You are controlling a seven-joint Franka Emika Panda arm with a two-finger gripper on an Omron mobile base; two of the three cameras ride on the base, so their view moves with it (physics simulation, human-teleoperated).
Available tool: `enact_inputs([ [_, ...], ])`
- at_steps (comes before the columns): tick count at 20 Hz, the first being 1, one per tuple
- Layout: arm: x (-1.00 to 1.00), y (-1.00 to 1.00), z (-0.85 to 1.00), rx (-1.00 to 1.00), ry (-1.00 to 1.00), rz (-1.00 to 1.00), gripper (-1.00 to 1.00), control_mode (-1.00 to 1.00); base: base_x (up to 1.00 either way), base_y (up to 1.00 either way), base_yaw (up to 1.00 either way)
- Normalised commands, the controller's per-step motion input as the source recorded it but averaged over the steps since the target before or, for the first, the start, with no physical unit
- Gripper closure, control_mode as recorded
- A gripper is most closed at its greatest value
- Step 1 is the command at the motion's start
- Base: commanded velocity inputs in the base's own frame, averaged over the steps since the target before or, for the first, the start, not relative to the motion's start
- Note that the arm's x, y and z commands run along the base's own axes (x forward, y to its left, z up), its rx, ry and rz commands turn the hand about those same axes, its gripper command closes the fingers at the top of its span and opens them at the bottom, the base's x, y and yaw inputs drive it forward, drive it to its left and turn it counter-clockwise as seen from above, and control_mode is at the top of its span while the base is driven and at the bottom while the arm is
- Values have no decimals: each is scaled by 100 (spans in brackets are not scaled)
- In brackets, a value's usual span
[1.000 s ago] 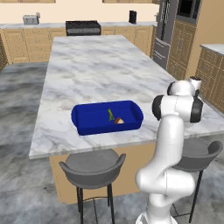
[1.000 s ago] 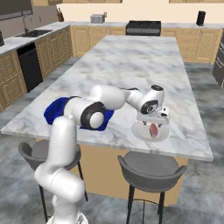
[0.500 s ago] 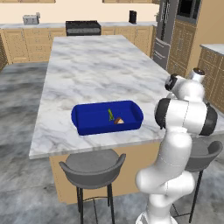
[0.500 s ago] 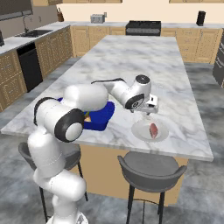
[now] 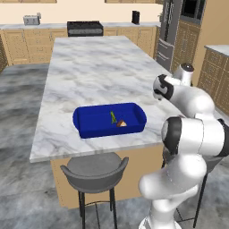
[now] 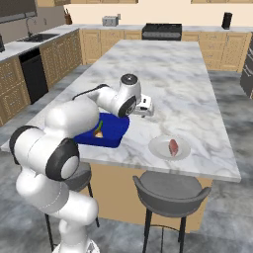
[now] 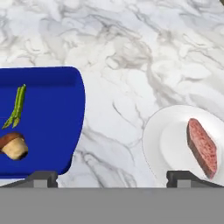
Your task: Create a steak meal by picking up the steak and asparagus from the tray and placing them on the plate. Leave the mushroom on the tray.
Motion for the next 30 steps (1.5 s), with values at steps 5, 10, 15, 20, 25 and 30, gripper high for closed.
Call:
enact_inputs([
  [5,0,100,0,-3,13,0,-100,-100,0,0,0],
  [10,0,100,0,-5,19,0,-100,-100,0,0,0],
  [15,0,100,-7,-1,18,0,-100,-100,0,0,0],
  [20,2,66,-49,0,11,0,-100,-100,0,0,0],
  [25,28,33,-55,0,5,0,-100,-100,0,0,0],
  [30,51,15,-36,0,5,0,-100,-100,0,0,0],
])
